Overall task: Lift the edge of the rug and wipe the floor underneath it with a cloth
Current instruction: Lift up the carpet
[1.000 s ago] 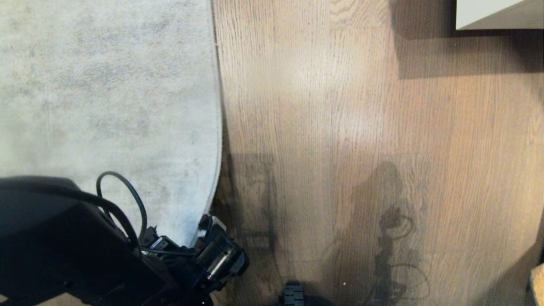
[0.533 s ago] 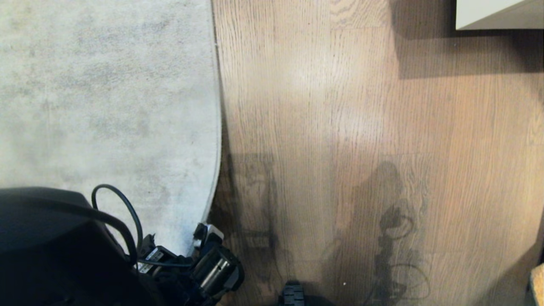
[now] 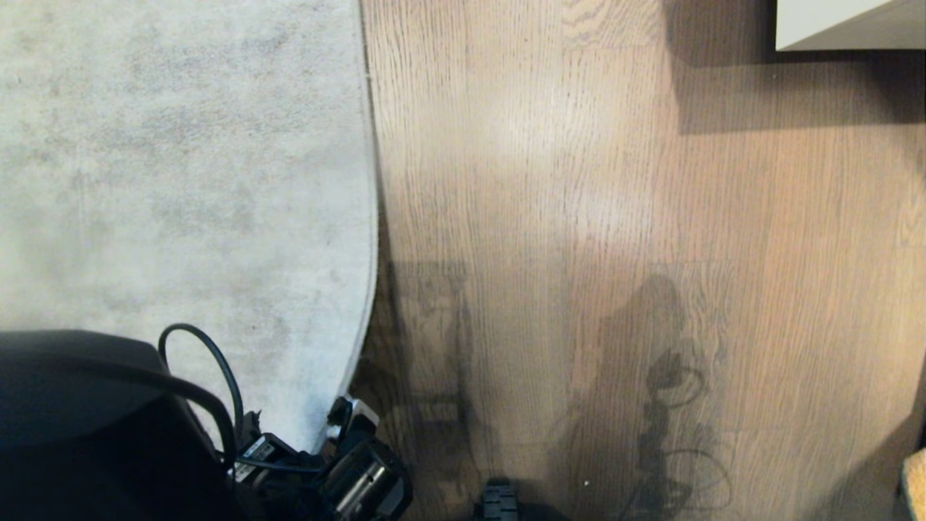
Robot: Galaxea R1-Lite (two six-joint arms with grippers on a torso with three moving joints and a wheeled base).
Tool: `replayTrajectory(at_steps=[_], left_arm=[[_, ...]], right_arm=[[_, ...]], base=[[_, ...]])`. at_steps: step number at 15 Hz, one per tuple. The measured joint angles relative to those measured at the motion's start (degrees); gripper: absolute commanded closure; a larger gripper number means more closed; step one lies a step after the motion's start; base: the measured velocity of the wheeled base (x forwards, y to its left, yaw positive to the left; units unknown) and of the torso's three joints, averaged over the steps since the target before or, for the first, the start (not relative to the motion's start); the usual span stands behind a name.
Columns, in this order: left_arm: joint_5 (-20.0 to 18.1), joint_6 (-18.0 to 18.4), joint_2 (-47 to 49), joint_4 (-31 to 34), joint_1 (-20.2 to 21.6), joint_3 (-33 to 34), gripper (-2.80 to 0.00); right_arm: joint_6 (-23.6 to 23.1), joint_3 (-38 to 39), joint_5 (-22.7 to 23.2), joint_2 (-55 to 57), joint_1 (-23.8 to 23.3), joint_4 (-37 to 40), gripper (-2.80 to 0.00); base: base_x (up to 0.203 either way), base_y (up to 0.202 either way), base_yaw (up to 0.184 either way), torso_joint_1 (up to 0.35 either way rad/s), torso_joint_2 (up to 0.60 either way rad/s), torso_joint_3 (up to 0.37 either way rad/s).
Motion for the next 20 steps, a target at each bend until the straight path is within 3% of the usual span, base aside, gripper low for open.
replayTrajectory(at_steps=[9,10,20], left_arm=[[-0.13,0.11,0.40,-2.98,0.00,1.56,-2.80],[-0.13,0.11,0.64,-3.66,0.00,1.62,0.00],[-0.59,0.20,2.07,-3.88,0.05,1.76,0.00]], right_arm=[[0.02,0.00,0.04,0.00,0.00,0.00,0.00],[0.00,0.00,0.00,0.00,0.00,-0.01,0.00],[0.02,0.00,0.04,0.00,0.00,-0.01,0.00]], base=[[0.000,0.000,0.000,0.000,0.00,0.000],[0.000,0.000,0.000,0.000,0.00,0.000],[0.000,0.000,0.000,0.000,0.00,0.000]])
